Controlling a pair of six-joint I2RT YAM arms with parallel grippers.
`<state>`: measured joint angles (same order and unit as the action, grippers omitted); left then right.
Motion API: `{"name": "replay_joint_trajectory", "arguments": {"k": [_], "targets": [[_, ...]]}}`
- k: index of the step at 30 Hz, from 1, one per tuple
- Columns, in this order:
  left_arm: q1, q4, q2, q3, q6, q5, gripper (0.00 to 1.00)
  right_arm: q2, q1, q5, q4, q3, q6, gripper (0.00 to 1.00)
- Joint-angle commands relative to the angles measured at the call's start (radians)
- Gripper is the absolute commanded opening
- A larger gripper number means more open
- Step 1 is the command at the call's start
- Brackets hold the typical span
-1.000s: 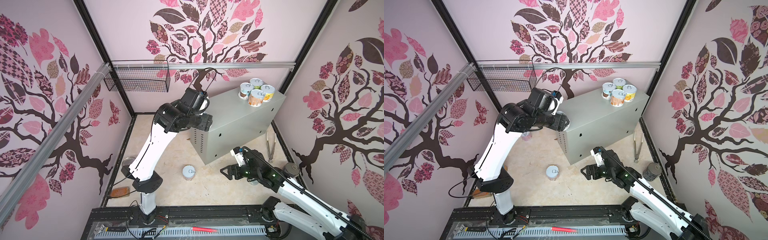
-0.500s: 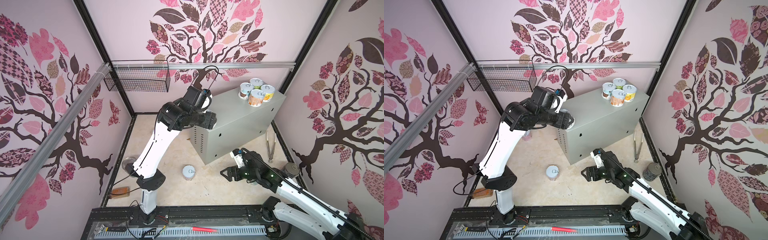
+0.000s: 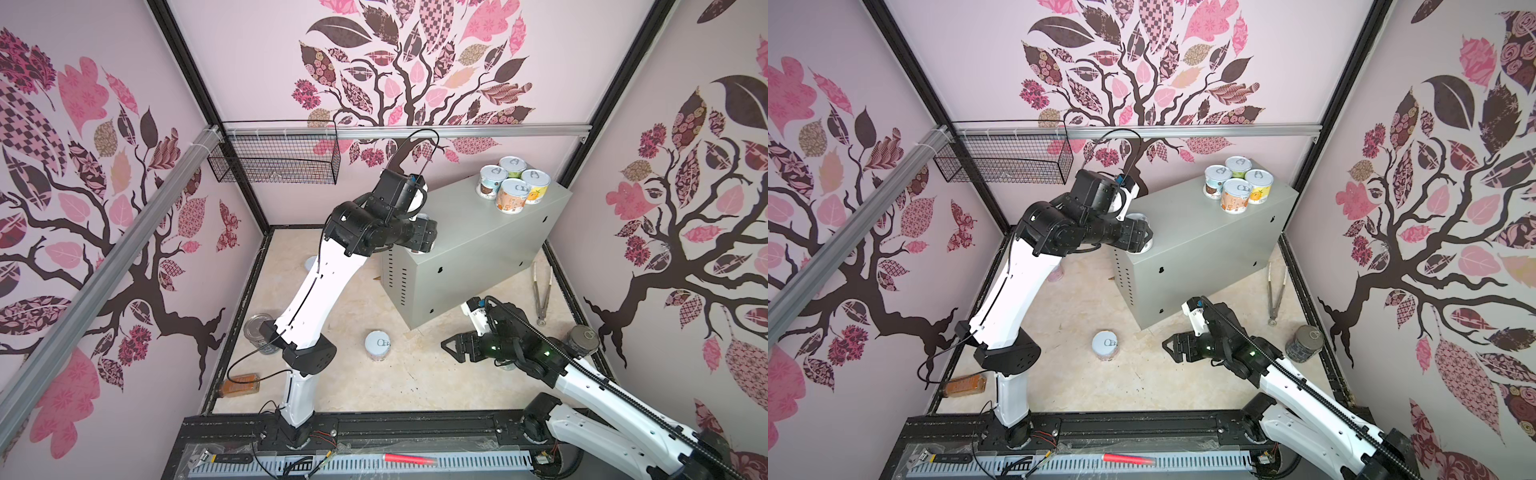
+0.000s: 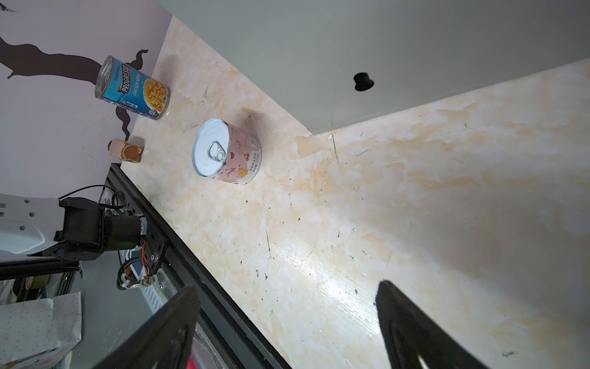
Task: Place and organize the canned foods onto the counter
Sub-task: 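Lift the teal-label can with the left gripper up over the cabinet top, then lower the teal-label can beside the other cans on the cabinet top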
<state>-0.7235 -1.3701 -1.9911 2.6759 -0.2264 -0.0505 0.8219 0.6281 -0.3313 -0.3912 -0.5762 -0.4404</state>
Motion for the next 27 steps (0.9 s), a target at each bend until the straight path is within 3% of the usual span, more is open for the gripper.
{"name": "replay_joint_trajectory", "arguments": {"k": [1, 12, 24, 27], "targets": [[0.004, 0.005, -0.015, 0.025, 0.012, 0.000, 0.84, -0.017, 0.009, -0.008, 0.001, 0.002, -0.008, 0.90], [0.002, 0.094, 0.031, -0.040, 0.036, -0.010, 0.96, -0.035, 0.010, 0.007, -0.006, -0.006, -0.013, 0.90], [0.002, 0.415, 0.382, -0.507, 0.110, -0.004, 0.98, -0.057, 0.010, 0.034, -0.047, -0.039, -0.009, 0.93], [0.002, 0.506, 0.492, -0.663, 0.122, 0.001, 0.94, -0.063, 0.010, 0.040, -0.058, -0.045, -0.009, 0.93]]}}
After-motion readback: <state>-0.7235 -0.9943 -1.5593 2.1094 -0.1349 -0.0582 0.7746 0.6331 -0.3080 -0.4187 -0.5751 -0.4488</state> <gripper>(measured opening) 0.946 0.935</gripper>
